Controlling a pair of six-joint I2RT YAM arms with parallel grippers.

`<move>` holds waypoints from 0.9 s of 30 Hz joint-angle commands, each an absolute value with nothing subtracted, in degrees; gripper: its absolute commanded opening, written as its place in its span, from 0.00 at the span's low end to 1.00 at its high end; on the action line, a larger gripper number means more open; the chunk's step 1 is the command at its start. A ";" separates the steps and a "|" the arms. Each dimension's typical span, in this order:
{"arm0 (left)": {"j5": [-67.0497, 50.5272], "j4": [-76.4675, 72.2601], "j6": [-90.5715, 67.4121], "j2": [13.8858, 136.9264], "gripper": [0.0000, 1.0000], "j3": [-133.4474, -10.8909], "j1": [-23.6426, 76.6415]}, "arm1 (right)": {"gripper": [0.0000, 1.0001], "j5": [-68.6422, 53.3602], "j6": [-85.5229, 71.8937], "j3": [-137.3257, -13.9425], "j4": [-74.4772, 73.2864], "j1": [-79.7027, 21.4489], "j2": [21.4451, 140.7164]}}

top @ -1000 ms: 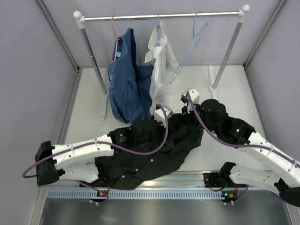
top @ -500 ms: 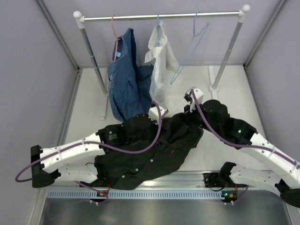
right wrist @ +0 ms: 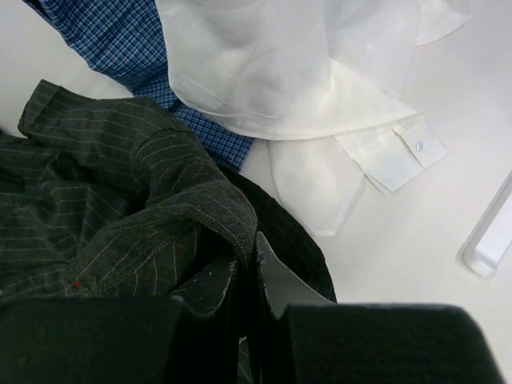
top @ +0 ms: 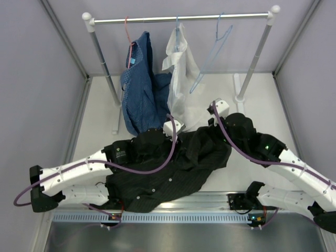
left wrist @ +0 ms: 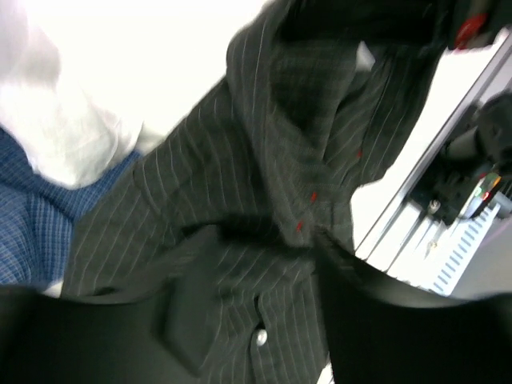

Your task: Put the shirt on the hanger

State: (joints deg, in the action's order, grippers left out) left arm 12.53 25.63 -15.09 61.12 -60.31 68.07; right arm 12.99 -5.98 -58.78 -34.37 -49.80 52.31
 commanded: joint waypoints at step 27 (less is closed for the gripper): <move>7.74 12.30 -19.25 65.31 0.10 -58.19 63.54 | 0.02 13.54 -5.27 -58.80 -33.66 -49.04 50.27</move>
State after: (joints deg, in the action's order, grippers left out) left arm 7.18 11.31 -19.84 67.51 -57.91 63.64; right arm 12.78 -5.08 -57.74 -34.33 -49.69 49.74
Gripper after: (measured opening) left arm 0.121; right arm 0.039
